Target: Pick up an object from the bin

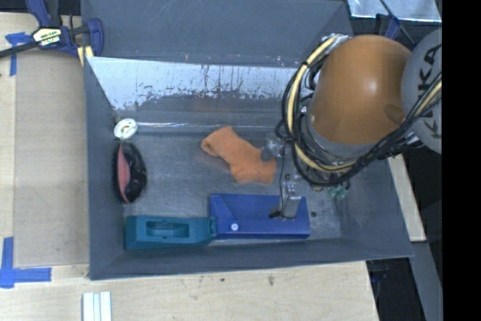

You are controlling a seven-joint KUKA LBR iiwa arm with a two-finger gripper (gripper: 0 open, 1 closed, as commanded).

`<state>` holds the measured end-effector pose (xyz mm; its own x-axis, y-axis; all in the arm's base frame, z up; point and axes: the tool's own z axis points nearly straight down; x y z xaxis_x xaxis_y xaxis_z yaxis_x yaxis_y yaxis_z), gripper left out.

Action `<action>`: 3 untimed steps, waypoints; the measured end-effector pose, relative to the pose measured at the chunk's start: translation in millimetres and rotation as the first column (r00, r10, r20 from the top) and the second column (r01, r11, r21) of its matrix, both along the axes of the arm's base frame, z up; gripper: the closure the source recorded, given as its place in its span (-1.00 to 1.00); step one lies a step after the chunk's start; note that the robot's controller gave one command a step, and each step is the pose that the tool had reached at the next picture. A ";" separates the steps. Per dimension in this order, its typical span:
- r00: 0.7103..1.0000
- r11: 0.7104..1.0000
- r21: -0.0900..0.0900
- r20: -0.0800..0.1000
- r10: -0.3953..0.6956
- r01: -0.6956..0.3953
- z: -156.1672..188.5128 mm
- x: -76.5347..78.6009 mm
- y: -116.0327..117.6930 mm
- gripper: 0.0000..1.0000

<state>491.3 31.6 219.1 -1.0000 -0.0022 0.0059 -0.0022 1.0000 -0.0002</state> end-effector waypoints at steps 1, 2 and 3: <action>1.000 1.000 0.001 0.009 -0.001 0.001 4.5 1.6 -0.1 -1.00; 0.998 0.999 0.000 0.011 -0.054 0.054 -53.2 83.0 -20.5 1.00; 0.998 0.998 0.001 0.011 -0.055 0.055 -53.1 83.1 -20.4 -1.00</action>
Offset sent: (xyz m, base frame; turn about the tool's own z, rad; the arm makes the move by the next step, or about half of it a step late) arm 0.0821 -0.0200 -0.0534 0.0540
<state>574.4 11.3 166.0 -0.9986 0.0527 -0.0049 0.0527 0.9986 0.0006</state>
